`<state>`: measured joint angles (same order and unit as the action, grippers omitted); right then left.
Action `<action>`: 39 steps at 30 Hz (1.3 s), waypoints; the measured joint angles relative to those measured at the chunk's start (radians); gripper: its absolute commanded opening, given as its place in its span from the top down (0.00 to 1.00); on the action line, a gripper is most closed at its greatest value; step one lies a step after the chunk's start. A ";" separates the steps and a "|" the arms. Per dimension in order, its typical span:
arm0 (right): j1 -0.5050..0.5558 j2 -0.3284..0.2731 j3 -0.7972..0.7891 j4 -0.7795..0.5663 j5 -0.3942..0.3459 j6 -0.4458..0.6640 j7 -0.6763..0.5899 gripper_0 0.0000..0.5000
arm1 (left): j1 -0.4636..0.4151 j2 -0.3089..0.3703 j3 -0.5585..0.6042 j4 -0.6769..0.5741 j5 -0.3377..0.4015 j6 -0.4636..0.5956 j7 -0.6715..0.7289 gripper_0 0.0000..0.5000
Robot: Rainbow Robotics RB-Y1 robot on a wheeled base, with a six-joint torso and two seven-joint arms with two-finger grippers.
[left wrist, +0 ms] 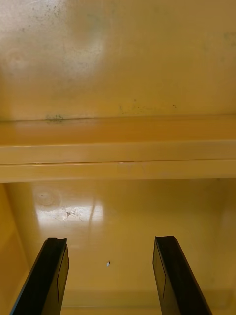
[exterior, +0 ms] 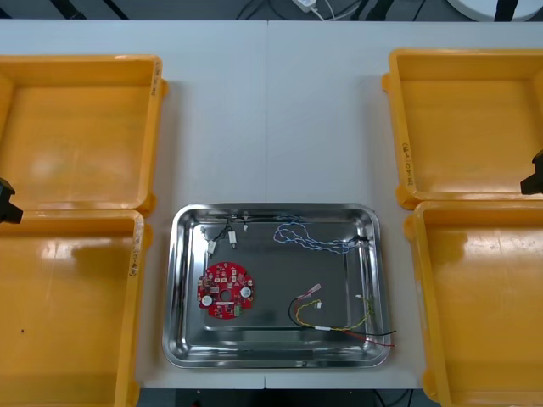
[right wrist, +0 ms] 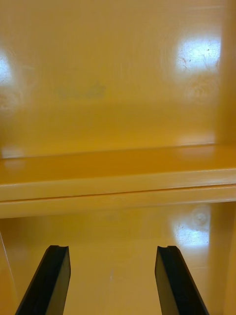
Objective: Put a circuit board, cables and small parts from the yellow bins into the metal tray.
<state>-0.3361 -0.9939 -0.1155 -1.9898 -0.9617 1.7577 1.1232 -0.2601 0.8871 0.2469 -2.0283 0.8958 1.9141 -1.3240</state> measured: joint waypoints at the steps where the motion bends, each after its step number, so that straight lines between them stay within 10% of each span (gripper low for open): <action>1: 0.000 0.000 0.000 0.000 0.000 0.000 0.000 0.00 | 0.000 0.000 0.000 0.000 0.000 0.000 0.000 0.00; 39: 0.000 0.000 0.000 0.000 0.000 0.000 0.000 0.00 | 0.000 0.000 0.000 0.000 0.000 0.000 0.000 0.00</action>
<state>-0.3361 -0.9939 -0.1155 -1.9898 -0.9617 1.7577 1.1232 -0.2601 0.8871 0.2469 -2.0283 0.8959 1.9141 -1.3240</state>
